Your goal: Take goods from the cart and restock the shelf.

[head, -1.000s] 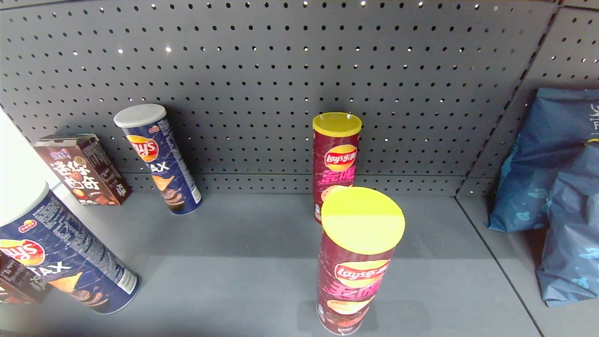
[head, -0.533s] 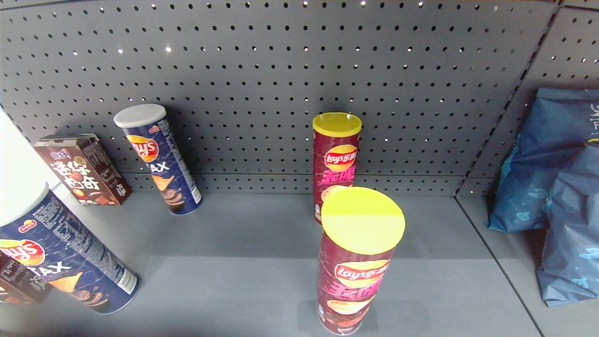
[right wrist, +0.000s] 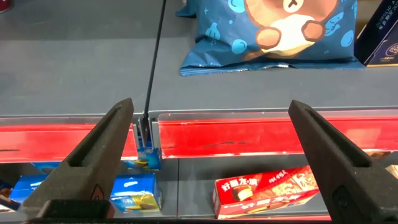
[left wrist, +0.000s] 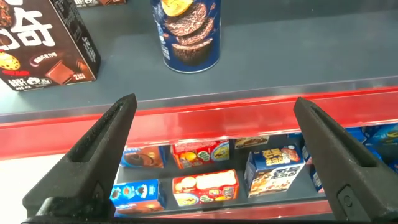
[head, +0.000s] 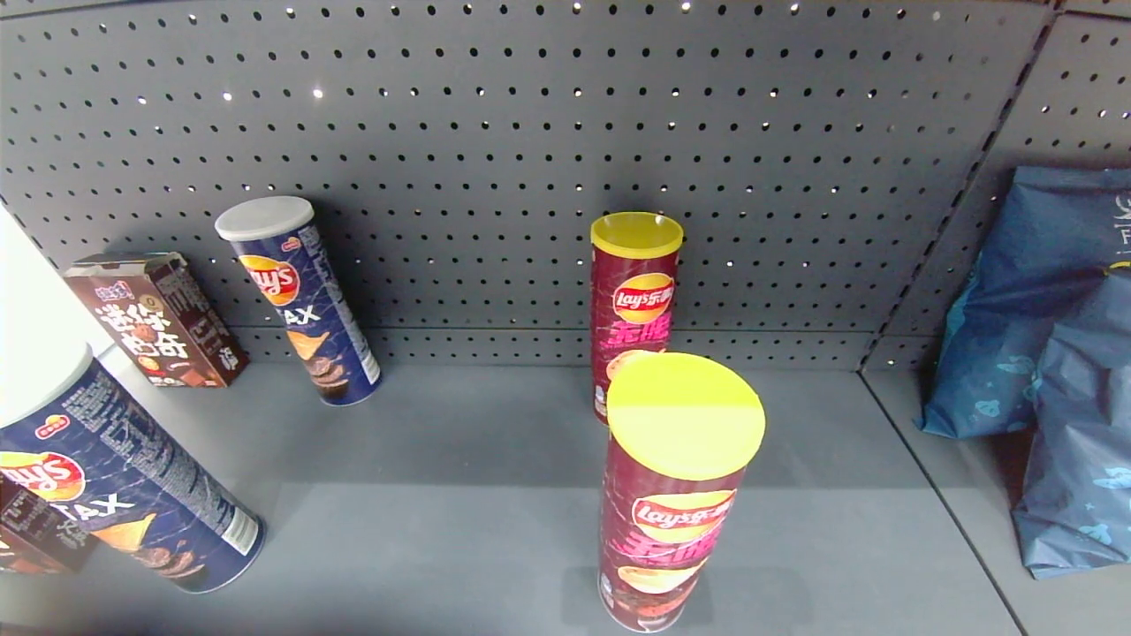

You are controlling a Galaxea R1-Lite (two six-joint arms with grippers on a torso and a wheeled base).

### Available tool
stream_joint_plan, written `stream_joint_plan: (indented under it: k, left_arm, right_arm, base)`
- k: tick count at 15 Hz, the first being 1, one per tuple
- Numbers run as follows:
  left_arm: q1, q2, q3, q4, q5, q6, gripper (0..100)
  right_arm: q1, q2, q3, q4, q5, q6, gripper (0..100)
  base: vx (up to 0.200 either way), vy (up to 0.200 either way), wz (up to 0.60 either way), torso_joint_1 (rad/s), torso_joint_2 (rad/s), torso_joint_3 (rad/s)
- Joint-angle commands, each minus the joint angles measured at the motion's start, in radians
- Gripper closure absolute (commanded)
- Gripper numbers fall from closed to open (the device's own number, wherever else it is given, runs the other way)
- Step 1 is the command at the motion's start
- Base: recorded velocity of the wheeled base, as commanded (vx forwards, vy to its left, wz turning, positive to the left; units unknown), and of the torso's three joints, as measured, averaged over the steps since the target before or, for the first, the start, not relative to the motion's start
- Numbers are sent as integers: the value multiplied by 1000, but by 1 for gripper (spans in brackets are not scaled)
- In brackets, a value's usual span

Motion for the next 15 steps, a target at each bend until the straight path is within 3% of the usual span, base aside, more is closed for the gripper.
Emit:
stream_joint_plan:
  k: [1, 3, 6, 15]
  left_arm:
    - [0, 2, 0, 0, -1, 6, 0]
    - [0, 2, 0, 0, -1, 7, 0]
    - [0, 2, 0, 0, -1, 4, 0]
    - [0, 2, 0, 0, 2, -2, 0]
  right_arm:
    - [0, 1, 0, 0, 0, 0, 0]
    - [0, 1, 0, 0, 0, 0, 0]
    - [0, 1, 0, 0, 0, 0, 0]
    - [0, 1, 0, 0, 0, 0, 0]
  base:
    - [0, 0, 0, 0, 0, 0]
    - [0, 0, 0, 0, 0, 0]
    - [0, -200, 0, -4, -1, 2]
    - [0, 0, 0, 0, 0, 0]
